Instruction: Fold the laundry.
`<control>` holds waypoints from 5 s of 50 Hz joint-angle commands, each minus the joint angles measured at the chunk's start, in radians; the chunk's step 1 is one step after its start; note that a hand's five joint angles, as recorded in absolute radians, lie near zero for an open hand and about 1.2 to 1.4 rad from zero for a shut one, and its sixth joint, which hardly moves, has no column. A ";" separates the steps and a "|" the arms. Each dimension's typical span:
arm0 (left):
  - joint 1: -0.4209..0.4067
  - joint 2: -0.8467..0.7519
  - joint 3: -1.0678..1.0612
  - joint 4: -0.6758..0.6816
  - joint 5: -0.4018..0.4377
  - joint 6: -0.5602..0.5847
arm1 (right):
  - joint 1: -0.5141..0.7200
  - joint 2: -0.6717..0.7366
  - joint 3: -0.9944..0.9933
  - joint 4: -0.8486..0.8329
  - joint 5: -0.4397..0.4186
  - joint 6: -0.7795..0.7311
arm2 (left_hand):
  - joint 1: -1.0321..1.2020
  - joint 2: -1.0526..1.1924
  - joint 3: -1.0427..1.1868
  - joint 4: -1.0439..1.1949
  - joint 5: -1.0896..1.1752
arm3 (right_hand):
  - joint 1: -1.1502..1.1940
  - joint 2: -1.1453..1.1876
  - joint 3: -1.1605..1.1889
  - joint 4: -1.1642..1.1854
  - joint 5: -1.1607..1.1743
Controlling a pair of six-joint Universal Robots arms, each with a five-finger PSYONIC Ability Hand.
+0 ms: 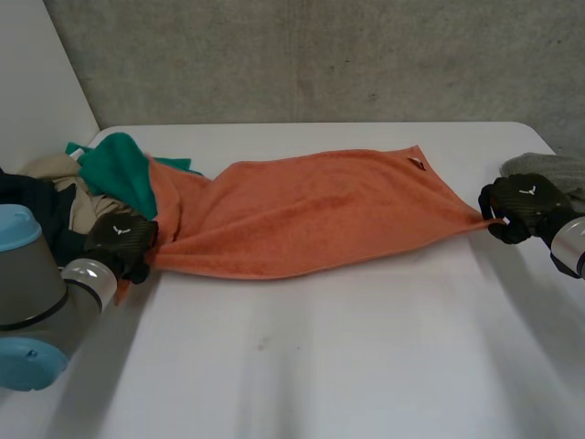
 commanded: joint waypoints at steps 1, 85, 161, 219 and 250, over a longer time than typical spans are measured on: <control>0.000 0.102 -0.072 -0.044 0.011 0.039 | 0.001 -0.044 0.004 0.163 -0.003 -0.129 | 0.258 0.232 0.242 0.232 0.259 | 0.263 0.213 0.203 0.196 0.216; -0.112 -0.105 0.006 0.316 -0.061 0.078 | -0.054 0.006 -0.002 -0.043 0.008 -0.031 | -0.511 -0.537 -0.527 -0.537 -0.510 | 0.263 0.213 0.203 0.196 0.216; 0.017 -0.234 0.161 0.151 0.150 0.099 | -0.088 -0.008 0.039 0.072 -0.029 -0.126 | -0.232 -0.258 -0.248 -0.258 -0.231 | 0.263 0.213 0.203 0.196 0.216; -0.020 0.042 0.151 -0.315 0.084 0.160 | -0.119 -0.130 0.001 0.367 -0.012 -0.276 | 0.258 0.232 0.242 0.232 0.259 | 0.263 0.213 0.203 0.196 0.216; -0.029 -0.220 0.265 -0.104 0.224 -0.024 | -0.088 -0.046 -0.086 0.372 0.072 -0.215 | -0.543 -0.569 -0.560 -0.570 -0.542 | 0.263 0.213 0.203 0.196 0.216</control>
